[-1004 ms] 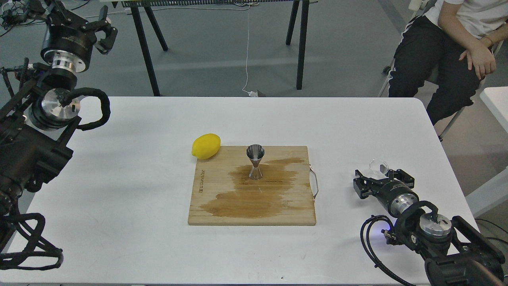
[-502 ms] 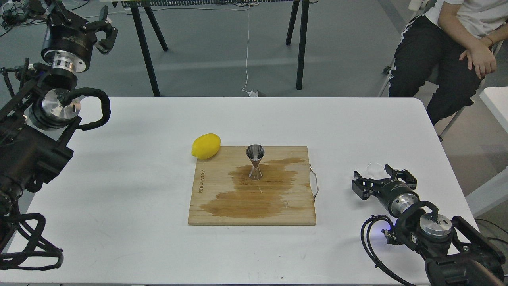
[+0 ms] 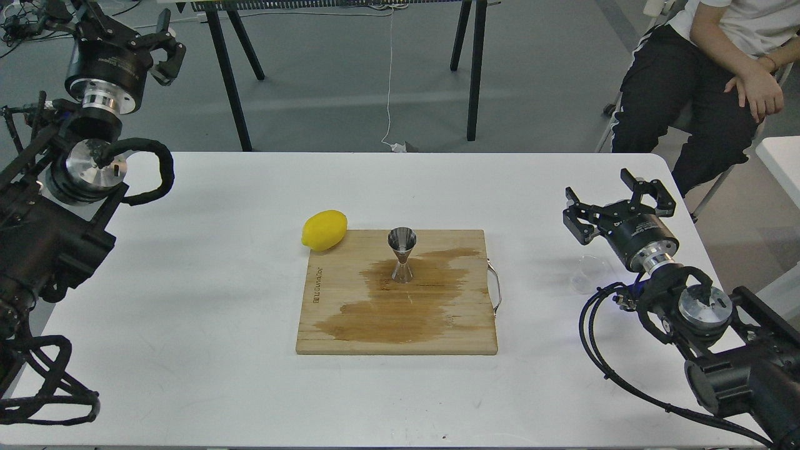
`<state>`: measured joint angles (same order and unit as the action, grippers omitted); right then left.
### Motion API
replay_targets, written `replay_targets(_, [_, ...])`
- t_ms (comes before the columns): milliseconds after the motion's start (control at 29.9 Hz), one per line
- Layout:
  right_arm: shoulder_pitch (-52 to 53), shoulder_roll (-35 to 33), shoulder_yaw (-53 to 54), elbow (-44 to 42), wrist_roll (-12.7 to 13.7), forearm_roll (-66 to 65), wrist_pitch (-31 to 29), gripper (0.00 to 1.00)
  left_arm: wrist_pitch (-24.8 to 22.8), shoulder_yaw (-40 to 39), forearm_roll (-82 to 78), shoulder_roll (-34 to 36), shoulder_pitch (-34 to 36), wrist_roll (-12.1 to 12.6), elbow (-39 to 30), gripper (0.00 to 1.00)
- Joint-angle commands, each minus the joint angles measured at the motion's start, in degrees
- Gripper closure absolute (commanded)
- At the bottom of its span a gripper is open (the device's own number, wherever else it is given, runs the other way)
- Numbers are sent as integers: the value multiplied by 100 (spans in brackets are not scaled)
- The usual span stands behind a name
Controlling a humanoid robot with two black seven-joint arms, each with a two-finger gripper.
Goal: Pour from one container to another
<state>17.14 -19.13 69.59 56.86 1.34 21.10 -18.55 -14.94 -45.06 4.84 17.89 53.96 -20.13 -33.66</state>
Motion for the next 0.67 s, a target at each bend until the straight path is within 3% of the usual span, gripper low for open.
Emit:
replay_targets(0, [490,-274,81,-253,-72,-167,-263,0,0,-3,0,-13,0,0,0,0])
replay_targets(234, [1930,-556,-6,-1965,-731,-808,-869,0,0,15,0,-197,-96,9,-26,0])
replay_targets(402, [3135,-548,-523,-3320,-766,-1072,-923,0,-17,15,0,-329,-228,9,-26,0])
replay_targets(636, [3840,-548,-1017,-3717,-775,-1064,-922,0,-53,6,0,-321,-264,9,-18,0])
